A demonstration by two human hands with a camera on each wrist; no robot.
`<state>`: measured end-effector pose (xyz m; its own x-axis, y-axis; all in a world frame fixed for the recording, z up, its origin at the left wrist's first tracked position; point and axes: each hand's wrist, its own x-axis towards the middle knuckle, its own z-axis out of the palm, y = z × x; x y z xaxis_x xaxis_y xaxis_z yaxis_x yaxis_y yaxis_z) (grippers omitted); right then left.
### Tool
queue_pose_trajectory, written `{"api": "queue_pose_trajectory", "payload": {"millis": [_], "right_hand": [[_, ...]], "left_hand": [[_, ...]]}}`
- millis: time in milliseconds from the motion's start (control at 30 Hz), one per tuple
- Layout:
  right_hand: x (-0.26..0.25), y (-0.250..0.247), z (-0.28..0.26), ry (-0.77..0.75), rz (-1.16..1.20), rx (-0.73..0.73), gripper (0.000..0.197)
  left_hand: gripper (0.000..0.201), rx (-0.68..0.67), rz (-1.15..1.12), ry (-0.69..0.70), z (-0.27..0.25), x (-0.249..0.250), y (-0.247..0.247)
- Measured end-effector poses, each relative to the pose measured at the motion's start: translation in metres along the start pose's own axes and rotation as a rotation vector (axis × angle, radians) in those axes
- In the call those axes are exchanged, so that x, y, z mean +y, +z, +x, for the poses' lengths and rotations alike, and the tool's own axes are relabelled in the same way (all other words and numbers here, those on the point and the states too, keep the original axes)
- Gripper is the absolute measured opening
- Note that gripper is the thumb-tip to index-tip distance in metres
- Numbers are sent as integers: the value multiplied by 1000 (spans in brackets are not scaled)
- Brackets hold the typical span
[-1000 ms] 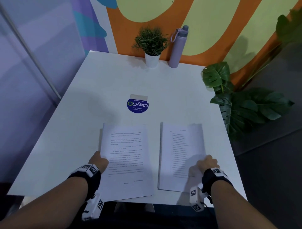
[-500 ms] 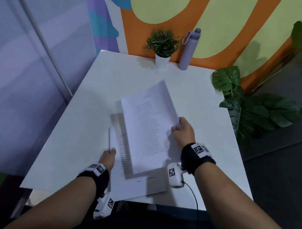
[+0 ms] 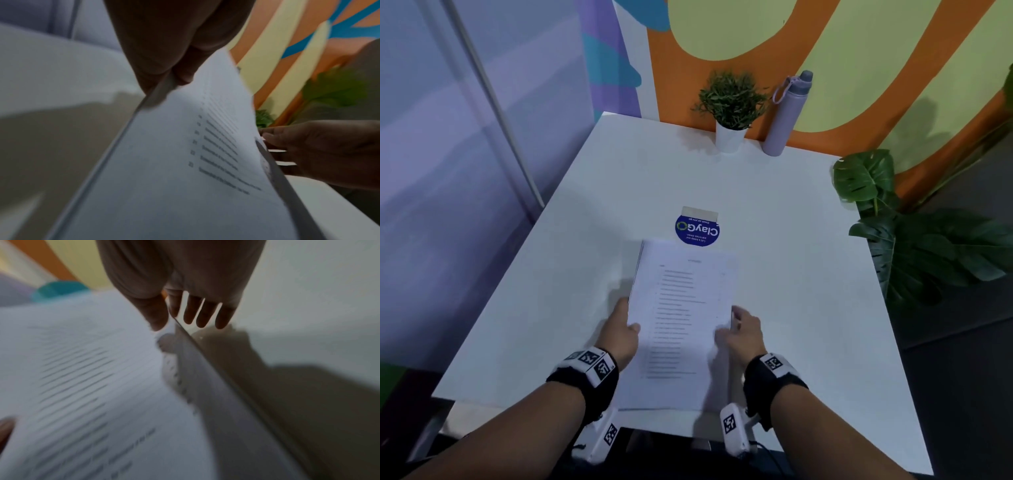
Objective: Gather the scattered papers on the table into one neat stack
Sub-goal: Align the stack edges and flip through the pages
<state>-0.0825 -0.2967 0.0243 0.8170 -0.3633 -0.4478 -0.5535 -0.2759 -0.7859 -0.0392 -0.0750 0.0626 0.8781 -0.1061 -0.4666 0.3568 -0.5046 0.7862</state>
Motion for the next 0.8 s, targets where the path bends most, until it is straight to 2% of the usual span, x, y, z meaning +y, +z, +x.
{"api": "queue_pose_trajectory", "payload": {"millis": [67,133,200,300,433,533,800], "right_hand": [[-17,-15,1,0,246,-17,56],[-39,-27,1,-60,417,1,46],[-60,-35,3,-166,457,58,36],[-82,-37,0,-280,478,125,33],[-82,-30,-10,-290,512,109,35],[-82,-31,-18,-280,561,81,43],[-120,-46,-30,-478,683,141,53]], "left_hand": [[40,0,-36,112,-4,18,-7],[32,35,-74,175,-1,32,-11],[28,94,-81,205,4,45,-12],[36,145,-123,242,7,57,-13],[39,120,-181,217,8,53,-14],[40,110,-280,204,5,55,-15],[49,309,-464,301,-7,90,-17]]}}
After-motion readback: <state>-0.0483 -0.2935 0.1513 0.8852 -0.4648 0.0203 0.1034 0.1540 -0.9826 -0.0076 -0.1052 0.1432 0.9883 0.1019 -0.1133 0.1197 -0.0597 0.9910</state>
